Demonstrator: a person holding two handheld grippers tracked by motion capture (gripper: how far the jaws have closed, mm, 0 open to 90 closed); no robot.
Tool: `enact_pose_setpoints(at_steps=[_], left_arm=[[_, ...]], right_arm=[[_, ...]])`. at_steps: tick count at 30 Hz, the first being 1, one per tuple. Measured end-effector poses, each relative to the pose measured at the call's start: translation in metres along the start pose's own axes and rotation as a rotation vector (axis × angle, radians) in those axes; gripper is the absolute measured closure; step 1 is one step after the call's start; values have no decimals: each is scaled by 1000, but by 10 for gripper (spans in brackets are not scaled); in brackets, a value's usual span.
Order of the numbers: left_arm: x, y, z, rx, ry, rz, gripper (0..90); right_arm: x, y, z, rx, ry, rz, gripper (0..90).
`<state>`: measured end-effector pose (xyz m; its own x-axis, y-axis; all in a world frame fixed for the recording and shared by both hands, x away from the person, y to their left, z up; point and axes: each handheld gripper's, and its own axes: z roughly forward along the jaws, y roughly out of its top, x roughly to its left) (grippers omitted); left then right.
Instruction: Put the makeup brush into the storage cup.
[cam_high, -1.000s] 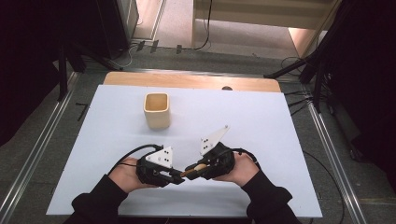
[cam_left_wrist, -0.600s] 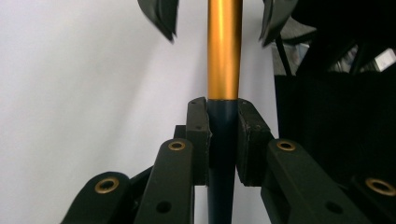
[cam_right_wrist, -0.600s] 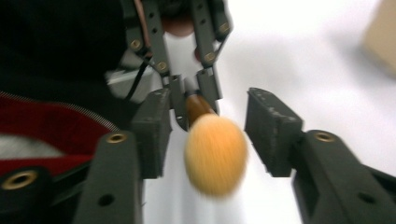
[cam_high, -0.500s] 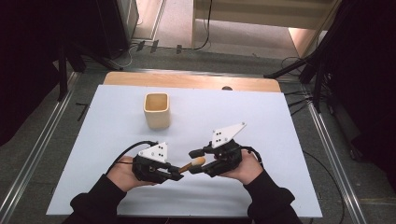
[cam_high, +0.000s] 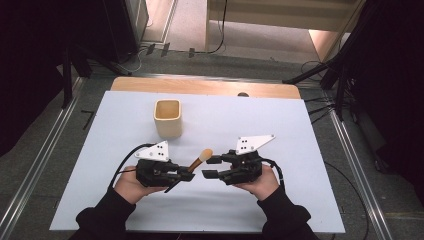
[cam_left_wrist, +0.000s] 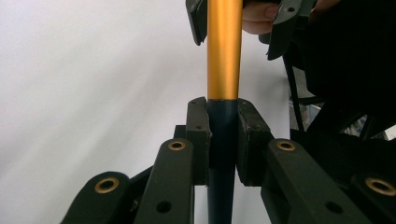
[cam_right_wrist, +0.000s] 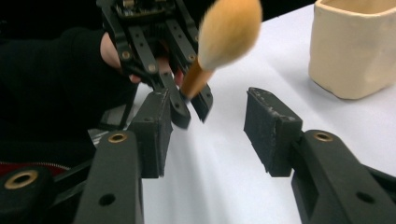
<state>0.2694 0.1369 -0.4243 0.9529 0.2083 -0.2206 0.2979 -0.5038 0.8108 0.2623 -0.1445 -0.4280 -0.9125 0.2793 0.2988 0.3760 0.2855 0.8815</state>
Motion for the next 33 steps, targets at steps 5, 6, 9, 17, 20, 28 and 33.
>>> enact_pose_setpoints(at_steps=[5, 6, 9, 17, 20, 28, 33], left_arm=[[-3, -1, 6, 6, -5, 13, 793], [-4, -1, 9, 6, -8, 15, 793], [-5, 0, 11, 11, -2, 18, 792], [-6, -1, 14, 10, 19, 31, 792], [-7, -1, 15, 14, 22, 40, 791], [-3, 1, 14, 62, -31, 28, 577], [-2, 4, 7, 86, -50, 8, 497]], right_arm=[[0, 0, 4, -25, 12, 30, 581], [-2, 0, 5, -36, 23, 60, 615], [-2, 1, 6, -47, 26, 89, 674], [-3, 2, 6, -43, 48, 145, 771], [-4, 3, 6, -32, 68, 181, 788], [0, 9, 5, 4, 67, 128, 791], [7, 16, 2, 65, 29, 55, 790]])
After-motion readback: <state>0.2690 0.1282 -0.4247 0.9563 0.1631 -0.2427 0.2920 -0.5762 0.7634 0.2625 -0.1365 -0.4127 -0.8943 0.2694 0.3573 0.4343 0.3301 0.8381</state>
